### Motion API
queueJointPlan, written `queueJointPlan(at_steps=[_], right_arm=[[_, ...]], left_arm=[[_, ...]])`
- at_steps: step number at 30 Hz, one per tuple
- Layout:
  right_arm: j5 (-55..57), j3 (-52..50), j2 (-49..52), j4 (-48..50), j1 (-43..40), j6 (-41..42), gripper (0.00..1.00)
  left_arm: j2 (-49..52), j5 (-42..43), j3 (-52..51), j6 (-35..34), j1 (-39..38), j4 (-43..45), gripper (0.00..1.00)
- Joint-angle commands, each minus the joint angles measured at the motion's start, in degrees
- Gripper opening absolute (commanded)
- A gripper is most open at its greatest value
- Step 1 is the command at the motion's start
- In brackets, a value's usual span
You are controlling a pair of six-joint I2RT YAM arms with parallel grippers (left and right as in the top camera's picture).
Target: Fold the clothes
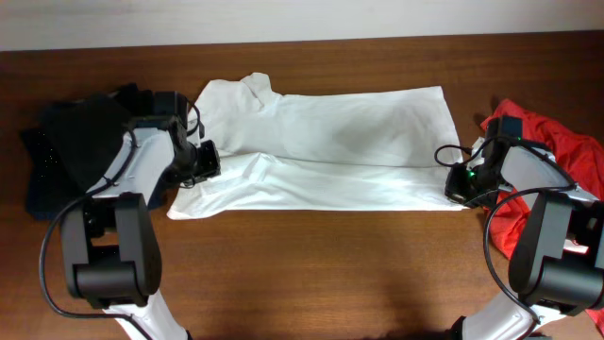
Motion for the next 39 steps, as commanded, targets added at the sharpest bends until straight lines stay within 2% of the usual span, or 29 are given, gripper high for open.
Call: queueJointPlan(at_steps=[1,4,5,7,11,15,25,35,37,39], right_arm=[[-0.09,-0.52,0.35,-0.22,0.35,0.0,0.09],[-0.11,-0.52,0.35,-0.26,0.35,0.0,0.09],[-0.11,-0.46,0.33,-0.48,0.35,0.0,0.13],[-0.11,0.2,0.26,-1.6,0.24,0.0,0.2],[-0.07,5.4,-0.61,-4.81,-0.59,0.0,0.26],[-0.09,10.08,-1.03,-4.26,-1.27,0.0,0.27],[4.48,7.08,0.5,-2.14,-1.25,0.02,0.29],[4.28,7.08,3.39,-1.97,-1.25,0.02,0.27],[4.26,7.08,3.39,-1.9,-1.25,0.02,0.19],[4.26,7.08,3.39,-1.9,-1.25,0.02,0.16]], left_arm=[[0.42,-2.32,-5.88,0.07,0.04,4.07,0.33],[0.42,-4.59,-8.0,0.07,0.04,5.51,0.35],[0.42,-4.55,-8.11,0.07,0.04,5.6,0.41],[0.42,-4.55,-8.11,0.07,0.04,5.6,0.41],[0.42,-4.57,-8.11,0.07,0.04,5.55,0.42],[0.42,-4.55,-8.11,0.07,0.04,5.51,0.42],[0.42,-4.52,-8.11,0.07,0.04,5.49,0.43],[0.42,-4.52,-8.11,0.07,0.04,5.49,0.42],[0.42,-4.52,-8.11,0.07,0.04,5.49,0.42],[0.42,-4.52,-8.11,0.07,0.04,5.51,0.42]])
